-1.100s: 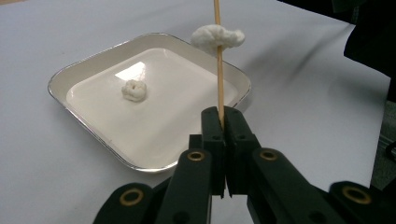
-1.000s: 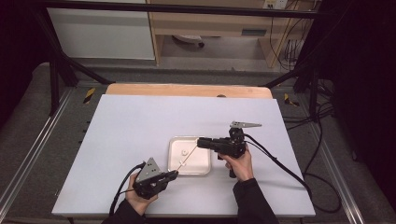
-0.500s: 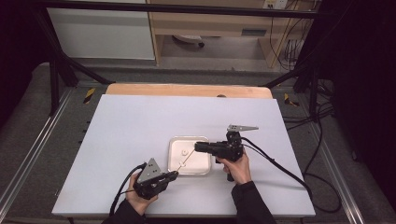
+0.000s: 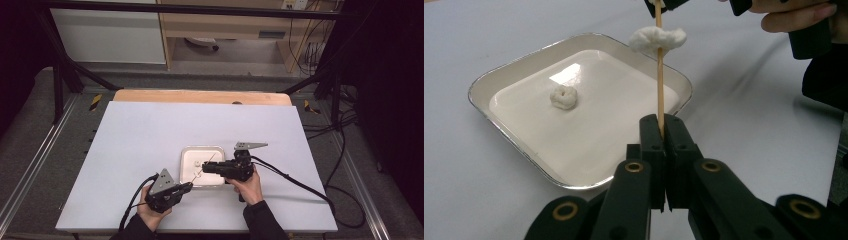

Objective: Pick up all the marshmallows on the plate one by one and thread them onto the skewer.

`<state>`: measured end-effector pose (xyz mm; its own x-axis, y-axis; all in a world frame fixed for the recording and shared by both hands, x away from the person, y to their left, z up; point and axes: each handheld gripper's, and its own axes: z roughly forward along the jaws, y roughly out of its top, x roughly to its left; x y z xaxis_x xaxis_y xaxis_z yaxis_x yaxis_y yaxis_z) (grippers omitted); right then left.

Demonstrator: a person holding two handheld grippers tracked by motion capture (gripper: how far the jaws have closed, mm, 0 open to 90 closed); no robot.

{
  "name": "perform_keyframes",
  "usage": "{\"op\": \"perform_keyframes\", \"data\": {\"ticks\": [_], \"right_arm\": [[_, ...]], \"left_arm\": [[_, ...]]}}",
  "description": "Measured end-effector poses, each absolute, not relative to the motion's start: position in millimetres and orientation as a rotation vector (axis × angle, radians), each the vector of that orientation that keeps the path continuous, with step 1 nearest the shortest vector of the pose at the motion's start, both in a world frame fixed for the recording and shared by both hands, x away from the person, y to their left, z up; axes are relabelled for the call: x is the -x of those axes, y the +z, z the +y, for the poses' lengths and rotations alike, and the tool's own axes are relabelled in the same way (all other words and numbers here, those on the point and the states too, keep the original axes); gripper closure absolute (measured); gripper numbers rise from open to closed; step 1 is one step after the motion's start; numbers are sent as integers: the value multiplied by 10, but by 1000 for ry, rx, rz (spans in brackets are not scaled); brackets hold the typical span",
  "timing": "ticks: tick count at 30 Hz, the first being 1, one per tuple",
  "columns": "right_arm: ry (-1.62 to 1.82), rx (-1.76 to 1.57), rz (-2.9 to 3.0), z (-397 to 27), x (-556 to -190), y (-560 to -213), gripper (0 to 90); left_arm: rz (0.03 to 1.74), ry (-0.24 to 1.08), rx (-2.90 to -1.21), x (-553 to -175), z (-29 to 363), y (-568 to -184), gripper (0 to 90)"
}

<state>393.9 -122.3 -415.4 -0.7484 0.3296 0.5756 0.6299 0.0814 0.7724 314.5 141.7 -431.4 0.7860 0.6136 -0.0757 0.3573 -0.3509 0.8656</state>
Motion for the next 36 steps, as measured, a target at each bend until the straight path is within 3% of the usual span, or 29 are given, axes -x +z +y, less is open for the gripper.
{"op": "perform_keyframes", "data": {"ticks": [9, 14, 19, 30, 36], "right_arm": [[-1709, 958, -2135, -1203, -3924, -4190, 734], [-1765, 965, -2239, -1272, -3898, -4112, 465], [-1792, 993, -2306, -1387, -3867, -4075, 327], [-1763, 1043, -2491, -1582, -3851, -4102, 96], [-1711, 1045, -2559, -1601, -3853, -4090, 58]], "left_arm": [[733, 313, -1976, -3157, 1417, -4321, 884], [741, 320, -1971, -3160, 1455, -4312, 883], [756, 321, -1962, -3171, 1499, -4297, 883], [777, 301, -1967, -3213, 1602, -4265, 883], [779, 297, -1983, -3231, 1641, -4238, 882]]}}
